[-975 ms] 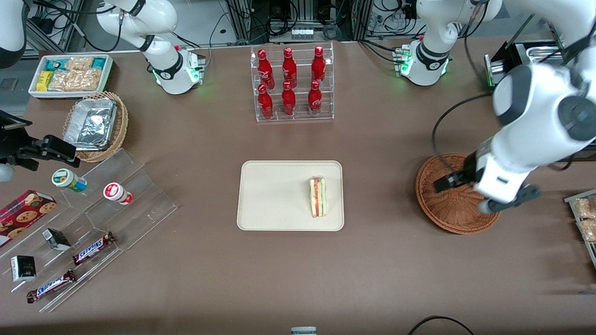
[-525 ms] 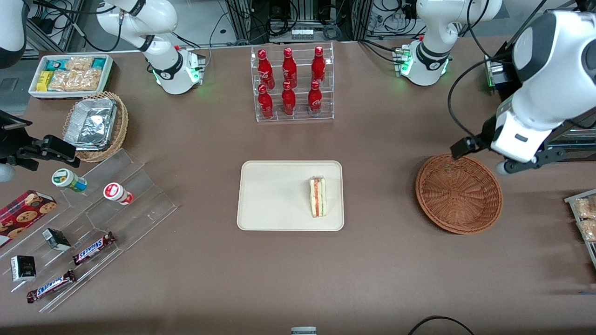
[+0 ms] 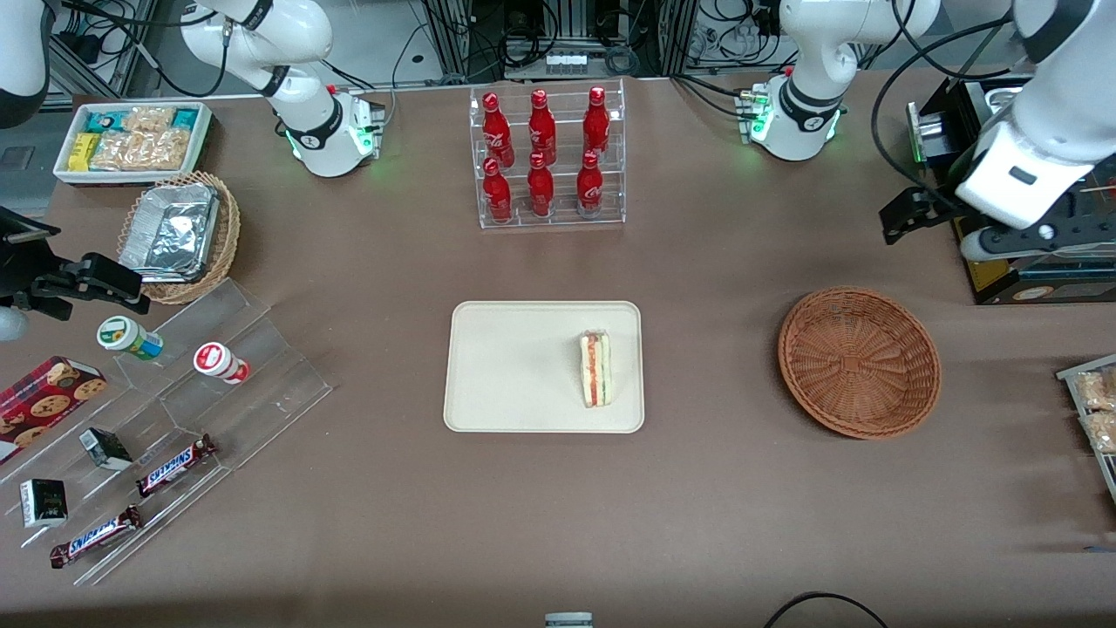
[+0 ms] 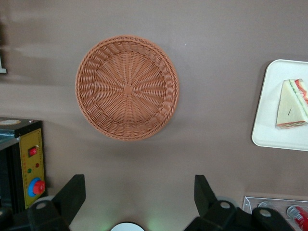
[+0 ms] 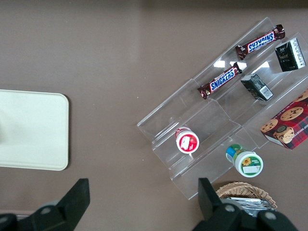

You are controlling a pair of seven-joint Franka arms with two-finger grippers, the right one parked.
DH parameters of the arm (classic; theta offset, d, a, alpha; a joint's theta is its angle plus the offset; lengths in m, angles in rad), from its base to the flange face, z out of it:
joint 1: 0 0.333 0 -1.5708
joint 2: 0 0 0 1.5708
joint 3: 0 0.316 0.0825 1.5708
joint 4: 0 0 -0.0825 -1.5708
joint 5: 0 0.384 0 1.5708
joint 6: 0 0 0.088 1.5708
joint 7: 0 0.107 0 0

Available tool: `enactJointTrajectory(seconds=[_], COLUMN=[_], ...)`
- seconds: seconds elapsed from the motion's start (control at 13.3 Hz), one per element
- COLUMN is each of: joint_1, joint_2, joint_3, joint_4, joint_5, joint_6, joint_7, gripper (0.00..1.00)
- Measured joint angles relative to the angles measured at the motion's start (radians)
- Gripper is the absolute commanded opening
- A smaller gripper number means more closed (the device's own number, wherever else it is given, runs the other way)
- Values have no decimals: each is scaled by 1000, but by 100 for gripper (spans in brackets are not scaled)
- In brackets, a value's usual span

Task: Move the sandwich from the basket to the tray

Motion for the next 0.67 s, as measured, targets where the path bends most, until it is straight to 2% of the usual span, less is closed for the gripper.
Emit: enactJointTrajectory(seconds=[0.67], joint_1=[0], joint_2=[0], joint_3=[6], joint_4=[31], joint_5=[-16], joint_6=[0], joint_7=[13], gripper=[100])
